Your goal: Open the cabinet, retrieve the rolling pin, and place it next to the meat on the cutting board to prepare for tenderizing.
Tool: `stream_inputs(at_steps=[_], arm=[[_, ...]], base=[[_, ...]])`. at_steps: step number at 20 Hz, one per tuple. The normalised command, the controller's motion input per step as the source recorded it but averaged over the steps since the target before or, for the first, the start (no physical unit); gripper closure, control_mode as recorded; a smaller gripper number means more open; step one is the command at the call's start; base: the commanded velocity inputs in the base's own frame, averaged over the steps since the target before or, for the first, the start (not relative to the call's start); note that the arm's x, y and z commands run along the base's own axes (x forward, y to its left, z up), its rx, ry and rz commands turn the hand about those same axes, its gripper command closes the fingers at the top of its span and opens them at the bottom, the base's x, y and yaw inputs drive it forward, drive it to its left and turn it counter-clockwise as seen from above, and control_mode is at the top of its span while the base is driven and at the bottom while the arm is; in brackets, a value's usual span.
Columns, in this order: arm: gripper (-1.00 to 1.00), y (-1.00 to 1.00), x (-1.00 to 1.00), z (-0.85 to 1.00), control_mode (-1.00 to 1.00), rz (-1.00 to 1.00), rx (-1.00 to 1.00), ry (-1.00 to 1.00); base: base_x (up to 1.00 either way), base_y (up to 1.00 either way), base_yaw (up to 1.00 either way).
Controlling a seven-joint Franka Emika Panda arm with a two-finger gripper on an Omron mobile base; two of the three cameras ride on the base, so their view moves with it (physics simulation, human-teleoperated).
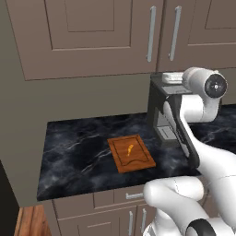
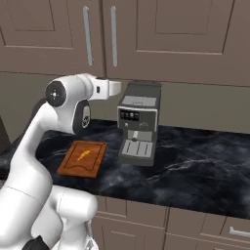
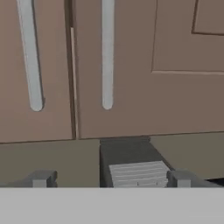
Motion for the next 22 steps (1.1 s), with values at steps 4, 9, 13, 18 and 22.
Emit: stream_inputs(at_steps=[4, 9, 13, 18, 22], arm=[[-1.0, -0.26, 0.03, 0.43, -1.0, 0.14, 0.0, -0.16], [-1.0, -0.17, 0.0, 0.5, -1.0, 0.14, 0.0, -0.13], [-1.0, 0.0, 0.08, 0.5, -1.0, 0.12, 0.0, -0.12], [-1.0, 0.04, 0.13, 0.24, -1.0, 0.02, -0.01, -0.13], [-1.0, 0.07, 0.19, 0.01, -1.0, 0.0, -0.04, -0.13]], base=[[0.0, 0.0, 0.0], [0.0, 0.0, 0.0], [0.0, 0.0, 0.0], [0.0, 0.0, 0.0], [0.0, 0.0, 0.0]])
